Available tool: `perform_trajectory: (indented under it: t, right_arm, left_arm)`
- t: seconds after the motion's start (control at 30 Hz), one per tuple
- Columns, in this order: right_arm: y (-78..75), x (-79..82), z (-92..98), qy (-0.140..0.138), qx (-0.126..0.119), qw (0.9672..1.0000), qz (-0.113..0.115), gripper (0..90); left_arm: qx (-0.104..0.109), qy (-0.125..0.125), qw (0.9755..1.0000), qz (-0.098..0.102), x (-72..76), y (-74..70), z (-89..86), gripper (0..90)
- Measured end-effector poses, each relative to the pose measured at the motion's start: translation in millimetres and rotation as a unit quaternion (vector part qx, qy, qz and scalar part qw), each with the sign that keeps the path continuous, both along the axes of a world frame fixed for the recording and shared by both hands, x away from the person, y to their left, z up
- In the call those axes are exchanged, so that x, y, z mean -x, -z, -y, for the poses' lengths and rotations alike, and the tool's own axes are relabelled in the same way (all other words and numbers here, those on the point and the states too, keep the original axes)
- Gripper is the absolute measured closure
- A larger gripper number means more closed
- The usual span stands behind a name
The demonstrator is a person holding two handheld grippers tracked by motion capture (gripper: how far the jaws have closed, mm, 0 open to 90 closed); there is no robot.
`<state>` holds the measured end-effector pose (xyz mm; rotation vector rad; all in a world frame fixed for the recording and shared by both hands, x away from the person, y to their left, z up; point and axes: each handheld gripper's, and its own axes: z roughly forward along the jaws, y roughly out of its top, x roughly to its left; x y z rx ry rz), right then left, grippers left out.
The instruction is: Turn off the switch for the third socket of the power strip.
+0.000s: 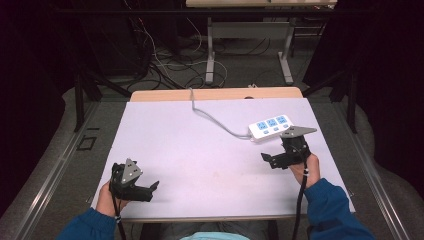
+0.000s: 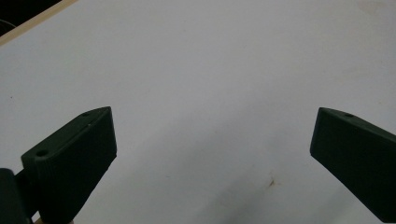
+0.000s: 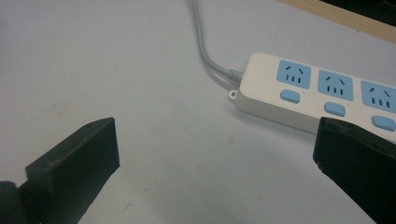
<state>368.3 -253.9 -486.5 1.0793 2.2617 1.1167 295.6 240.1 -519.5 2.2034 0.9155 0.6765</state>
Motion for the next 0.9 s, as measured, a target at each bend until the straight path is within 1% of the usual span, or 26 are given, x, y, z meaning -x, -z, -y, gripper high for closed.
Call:
perform_trajectory:
  t: [0.03, 0.1, 0.17, 0.2, 0.27, 0.3, 0.33, 0.37, 0.4, 0.43, 0.5, 0.53, 0.6, 0.67, 0.7, 0.73, 0.87, 0.9]
  right_arm:
    - [0.4, 1.7, 0.1, -0.005, 0.003, 1.0000, 0.005, 0.0]
    - [0.8, 6.9, -0.8, -0.003, 0.003, 1.0000, 0.006, 0.0]
    - [2.2, 11.7, -0.5, -0.009, 0.006, 0.9999, 0.012, 0.0]
    - [3.0, 13.9, -0.7, -0.008, 0.012, 0.9998, 0.011, 0.0]
    - [5.0, 18.3, -0.4, -0.016, 0.016, 0.9996, 0.019, 0.0]
    - [5.7, 20.9, -0.9, -0.016, 0.019, 0.9996, 0.015, 0.0]
    - [6.3, 23.4, -1.0, -0.017, 0.022, 0.9995, 0.016, 0.0]
    - [7.5, 25.3, -1.3, -0.021, 0.020, 0.9994, 0.019, 0.0]
    - [7.6, 27.9, -1.2, -0.020, 0.026, 0.9993, 0.018, 0.0]
    - [8.3, 29.6, -1.8, -0.022, 0.025, 0.9992, 0.021, 0.0]
    - [8.2, 34.2, -2.1, -0.022, 0.027, 0.9992, 0.021, 0.0]
    - [8.8, 35.7, -2.3, -0.023, 0.027, 0.9990, 0.026, 0.0]
    - [9.7, 39.4, -2.6, -0.025, 0.028, 0.9988, 0.030, 0.0]
    - [10.9, 42.4, -2.6, -0.025, 0.029, 0.9988, 0.029, 0.0]
    - [11.2, 43.4, -1.9, -0.029, 0.032, 0.9986, 0.030, 0.0]
    - [11.8, 45.3, -2.2, -0.027, 0.029, 0.9988, 0.029, 0.0]
    - [13.7, 50.0, -1.7, -0.028, 0.031, 0.9986, 0.031, 0.0]
    - [13.4, 50.0, -0.4, -0.037, 0.036, 0.9982, 0.029, 0.0]
  left_arm:
    - [0.000, 0.000, 1.0000, 0.001, 0.0, 0.2, 0.2, 0.3]
    - [0.002, 0.000, 1.0000, 0.001, 0.1, 0.3, 0.4, 0.3]
    - [0.001, 0.001, 1.0000, -0.001, 0.1, 0.1, 0.4, 0.3]
    - [0.001, 0.000, 1.0000, 0.000, 0.1, 0.1, 0.5, 0.3]
    - [0.000, 0.000, 1.0000, -0.001, 0.0, 0.2, 0.5, 0.3]
    - [-0.003, 0.000, 1.0000, 0.001, -0.2, -0.2, 0.0, 0.3]
    - [0.000, 0.000, 1.0000, -0.001, -0.1, 0.1, 0.2, 0.3]
    - [-0.001, 0.000, 1.0000, -0.001, -0.2, 0.1, 0.2, 0.3]
    - [-0.006, 0.000, 1.0000, 0.003, -0.4, -0.3, -0.2, 0.3]
    - [-0.004, 0.002, 1.0000, 0.001, -0.2, -0.1, 0.1, 0.3]
    - [-0.007, 0.002, 1.0000, 0.003, -0.3, -0.4, -0.1, 0.3]
    - [0.000, 0.002, 1.0000, -0.002, -0.1, 0.3, 0.6, 0.3]
    - [-0.002, 0.002, 1.0000, -0.001, -0.2, 0.2, 0.7, 0.3]
    - [-0.002, 0.001, 1.0000, -0.001, -0.2, 0.3, 0.7, 0.3]
    - [-0.003, 0.002, 1.0000, -0.001, -0.3, 0.2, 0.5, 0.3]
    - [-0.002, 0.002, 1.0000, -0.002, -0.3, 0.3, 0.5, 0.3]
    - [-0.002, 0.002, 1.0000, -0.002, -0.4, 0.4, 0.6, 0.3]
    - [-0.002, 0.002, 1.0000, -0.001, -0.5, 0.5, 0.6, 0.3]
